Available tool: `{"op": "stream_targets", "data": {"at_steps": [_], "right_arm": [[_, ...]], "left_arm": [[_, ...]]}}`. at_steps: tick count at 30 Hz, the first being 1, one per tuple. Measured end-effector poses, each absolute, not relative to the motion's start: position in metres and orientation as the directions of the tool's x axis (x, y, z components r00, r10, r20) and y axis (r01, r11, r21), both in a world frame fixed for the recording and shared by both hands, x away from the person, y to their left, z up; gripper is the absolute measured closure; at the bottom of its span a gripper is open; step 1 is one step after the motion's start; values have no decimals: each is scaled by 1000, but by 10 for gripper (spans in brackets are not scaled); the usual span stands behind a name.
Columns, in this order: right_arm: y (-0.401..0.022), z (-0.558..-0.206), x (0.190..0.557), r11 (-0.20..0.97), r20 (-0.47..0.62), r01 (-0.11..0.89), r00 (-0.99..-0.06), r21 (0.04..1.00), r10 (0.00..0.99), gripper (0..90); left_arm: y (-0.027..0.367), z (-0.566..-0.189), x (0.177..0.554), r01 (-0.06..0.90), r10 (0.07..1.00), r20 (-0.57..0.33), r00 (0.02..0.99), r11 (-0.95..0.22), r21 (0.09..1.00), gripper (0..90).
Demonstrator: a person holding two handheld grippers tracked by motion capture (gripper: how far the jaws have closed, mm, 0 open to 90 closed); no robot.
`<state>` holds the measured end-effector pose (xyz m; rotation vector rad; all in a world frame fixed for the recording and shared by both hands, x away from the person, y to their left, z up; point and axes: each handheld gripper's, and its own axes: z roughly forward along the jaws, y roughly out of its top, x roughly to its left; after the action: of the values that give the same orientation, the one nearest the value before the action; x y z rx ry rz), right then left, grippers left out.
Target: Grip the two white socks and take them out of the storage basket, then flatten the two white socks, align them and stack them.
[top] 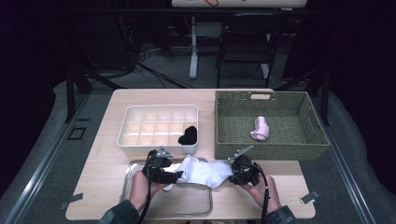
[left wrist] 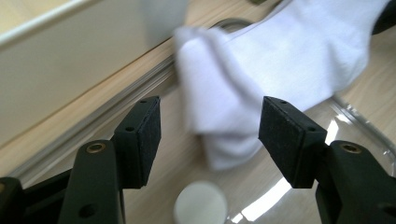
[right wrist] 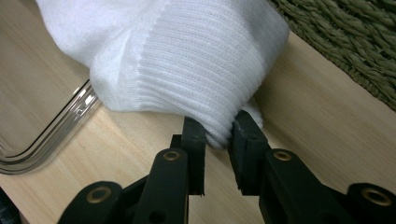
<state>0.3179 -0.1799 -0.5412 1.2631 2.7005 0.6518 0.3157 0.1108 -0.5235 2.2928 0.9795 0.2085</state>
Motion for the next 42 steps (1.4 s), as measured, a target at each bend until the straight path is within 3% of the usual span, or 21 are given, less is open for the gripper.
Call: {"op": "stream_targets", "data": {"at_steps": [6, 9, 11, 15, 17, 20, 25, 37, 42], "right_arm": [[-180, -541, 318, 561, 105, 713, -652, 422, 751, 780], [-178, -541, 318, 565, 95, 711, -653, 418, 751, 782], [-176, -545, 316, 515, 110, 723, -622, 461, 775, 785], [-178, -541, 318, 564, 90, 712, -651, 419, 754, 792], [-179, -541, 319, 568, 90, 710, -654, 415, 752, 795], [-179, -541, 319, 568, 89, 711, -653, 414, 752, 797], [-181, -541, 318, 568, 92, 716, -650, 407, 754, 798], [-182, -538, 310, 563, 90, 716, -647, 414, 757, 799], [-186, -537, 307, 588, 67, 703, -663, 400, 746, 792]], "left_arm": [[80, -533, 313, 522, 630, 6, 777, -649, 553, 395], [70, -543, 314, 495, 614, 87, 785, -704, 509, 444], [70, -546, 315, 479, 604, 120, 788, -725, 495, 521], [78, -547, 318, 469, 609, 132, 782, -715, 518, 755], [82, -546, 319, 475, 621, 122, 774, -697, 537, 805], [89, -543, 320, 464, 646, 141, 750, -666, 583, 816], [110, -537, 328, 537, 704, 18, 710, -558, 633, 815], [127, -542, 315, 598, 745, -57, 664, -484, 639, 820], [129, -550, 309, 639, 757, -76, 649, -489, 594, 800]]}}
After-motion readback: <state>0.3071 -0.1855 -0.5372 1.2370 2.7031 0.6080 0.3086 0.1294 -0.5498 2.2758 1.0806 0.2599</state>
